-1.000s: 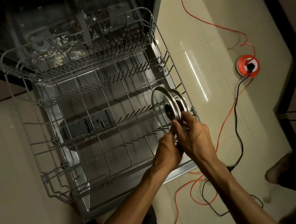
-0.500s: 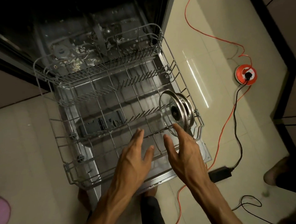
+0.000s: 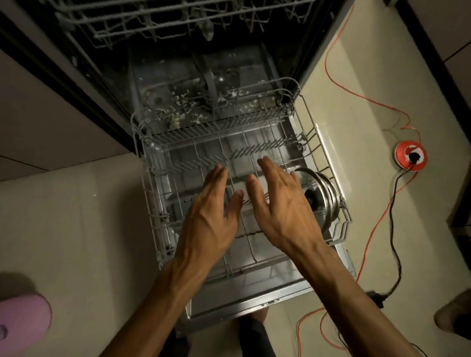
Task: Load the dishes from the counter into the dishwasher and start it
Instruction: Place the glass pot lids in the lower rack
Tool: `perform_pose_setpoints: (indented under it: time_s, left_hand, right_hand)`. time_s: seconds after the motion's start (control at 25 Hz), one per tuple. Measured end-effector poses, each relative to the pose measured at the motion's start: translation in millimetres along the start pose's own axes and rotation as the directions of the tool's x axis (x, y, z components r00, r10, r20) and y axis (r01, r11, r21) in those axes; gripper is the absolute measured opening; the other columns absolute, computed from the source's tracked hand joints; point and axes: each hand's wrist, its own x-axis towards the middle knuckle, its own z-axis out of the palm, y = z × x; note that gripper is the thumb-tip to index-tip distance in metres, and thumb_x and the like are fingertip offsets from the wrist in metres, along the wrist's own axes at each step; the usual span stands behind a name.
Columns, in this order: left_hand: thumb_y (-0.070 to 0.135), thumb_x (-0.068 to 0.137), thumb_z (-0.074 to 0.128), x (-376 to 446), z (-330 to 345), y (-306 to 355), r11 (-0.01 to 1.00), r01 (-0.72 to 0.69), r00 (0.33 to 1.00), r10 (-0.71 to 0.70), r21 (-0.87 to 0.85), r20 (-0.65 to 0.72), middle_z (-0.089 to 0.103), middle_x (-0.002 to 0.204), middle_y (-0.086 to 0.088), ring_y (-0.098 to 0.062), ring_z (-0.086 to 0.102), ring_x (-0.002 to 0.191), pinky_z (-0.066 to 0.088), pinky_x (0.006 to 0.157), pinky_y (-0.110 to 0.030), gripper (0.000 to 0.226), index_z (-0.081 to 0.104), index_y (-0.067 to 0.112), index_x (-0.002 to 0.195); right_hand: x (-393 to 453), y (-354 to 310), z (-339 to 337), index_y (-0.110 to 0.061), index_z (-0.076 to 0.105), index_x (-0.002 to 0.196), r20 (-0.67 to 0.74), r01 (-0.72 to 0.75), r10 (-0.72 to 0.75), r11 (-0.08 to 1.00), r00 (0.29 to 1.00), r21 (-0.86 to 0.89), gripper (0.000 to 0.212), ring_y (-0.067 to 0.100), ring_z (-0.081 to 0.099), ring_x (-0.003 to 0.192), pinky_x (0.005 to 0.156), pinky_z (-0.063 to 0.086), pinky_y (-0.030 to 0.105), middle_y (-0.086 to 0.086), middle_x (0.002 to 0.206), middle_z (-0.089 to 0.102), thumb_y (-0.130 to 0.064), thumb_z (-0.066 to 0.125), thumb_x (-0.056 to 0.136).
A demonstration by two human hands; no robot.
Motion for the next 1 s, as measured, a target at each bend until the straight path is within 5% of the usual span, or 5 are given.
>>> perform_pose_setpoints:
  time_s: [0.2, 1.0]
  left_hand:
    - [0.04, 0.099, 0.039, 0, -50, 3, 0.999, -0.034, 0.995, 0.035, 0.006, -0.098, 0.023, 0.16, -0.005, -0.013, 0.02, 0.147, 0.02, 0.119, -0.024, 0.062, 0.028, 0.009, 0.151]
    - [0.041, 0.102, 0.027, -55, -364, 75, 0.998, -0.064, 0.888, 0.068, 0.024, -0.454, 0.015, 0.162, 0.0, -0.007, 0.006, 0.149, 0.009, 0.117, -0.017, 0.061, 0.019, 0.013, 0.155]
  right_hand:
    - [8, -44, -12, -0.01, 0.029, 0.152, -0.026, 0.105, -0.106, 0.993, 0.994, -0.058, 0.064, 0.015, 0.022, 0.147, 0.121, 0.003, 0.035, 0.007, 0.158, 0.029, -0.052, 0.022, 0.103]
    - [17, -329, -162, -0.012, 0.032, 0.15, -0.207, 0.462, -0.487, 0.873, 0.848, -0.158, 0.061, 0.017, 0.024, 0.147, 0.123, 0.01, 0.043, 0.008, 0.157, 0.032, -0.051, 0.028, 0.103]
